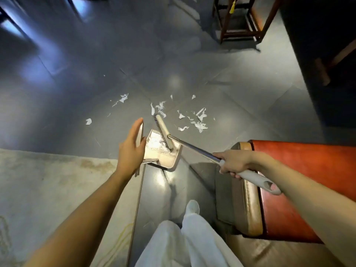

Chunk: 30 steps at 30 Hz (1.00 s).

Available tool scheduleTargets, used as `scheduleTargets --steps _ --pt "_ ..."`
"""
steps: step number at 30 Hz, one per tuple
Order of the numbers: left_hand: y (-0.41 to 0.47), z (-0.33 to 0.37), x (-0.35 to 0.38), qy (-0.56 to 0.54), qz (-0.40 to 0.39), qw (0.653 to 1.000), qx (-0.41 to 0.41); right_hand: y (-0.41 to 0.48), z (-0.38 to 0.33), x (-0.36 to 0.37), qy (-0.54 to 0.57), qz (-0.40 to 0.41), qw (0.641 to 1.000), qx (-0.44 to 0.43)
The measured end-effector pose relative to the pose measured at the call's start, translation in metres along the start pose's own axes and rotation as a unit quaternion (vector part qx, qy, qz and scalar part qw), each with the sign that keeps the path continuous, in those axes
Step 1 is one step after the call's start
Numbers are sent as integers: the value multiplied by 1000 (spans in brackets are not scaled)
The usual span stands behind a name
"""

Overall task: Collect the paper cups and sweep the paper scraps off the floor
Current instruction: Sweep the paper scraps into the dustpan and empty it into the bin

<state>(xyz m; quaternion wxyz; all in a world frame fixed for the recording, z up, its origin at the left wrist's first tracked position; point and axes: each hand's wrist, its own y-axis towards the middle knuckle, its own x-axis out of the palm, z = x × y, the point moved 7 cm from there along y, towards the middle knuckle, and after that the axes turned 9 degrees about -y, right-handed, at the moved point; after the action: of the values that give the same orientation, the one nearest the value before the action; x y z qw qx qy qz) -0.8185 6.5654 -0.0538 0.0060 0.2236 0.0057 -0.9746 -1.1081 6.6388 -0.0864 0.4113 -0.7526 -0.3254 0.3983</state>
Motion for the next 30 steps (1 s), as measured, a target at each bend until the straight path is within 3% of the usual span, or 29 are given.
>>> scheduleTargets --steps 8,12,19,25,30 --pt "109 17 43 -12 -27 999 -14 32 28 -123 93 29 995 24" --pt "159 14 63 29 -83 996 -2 45 45 -171 121 56 990 54" --pt "204 2 71 97 -147 984 -19 63 75 -241 75 94 985 123" --pt "208 -13 76 100 -122 986 -60 97 77 -280 -68 89 978 174" --pt "214 -28 71 71 -83 990 -91 131 55 -269 -51 29 985 160"
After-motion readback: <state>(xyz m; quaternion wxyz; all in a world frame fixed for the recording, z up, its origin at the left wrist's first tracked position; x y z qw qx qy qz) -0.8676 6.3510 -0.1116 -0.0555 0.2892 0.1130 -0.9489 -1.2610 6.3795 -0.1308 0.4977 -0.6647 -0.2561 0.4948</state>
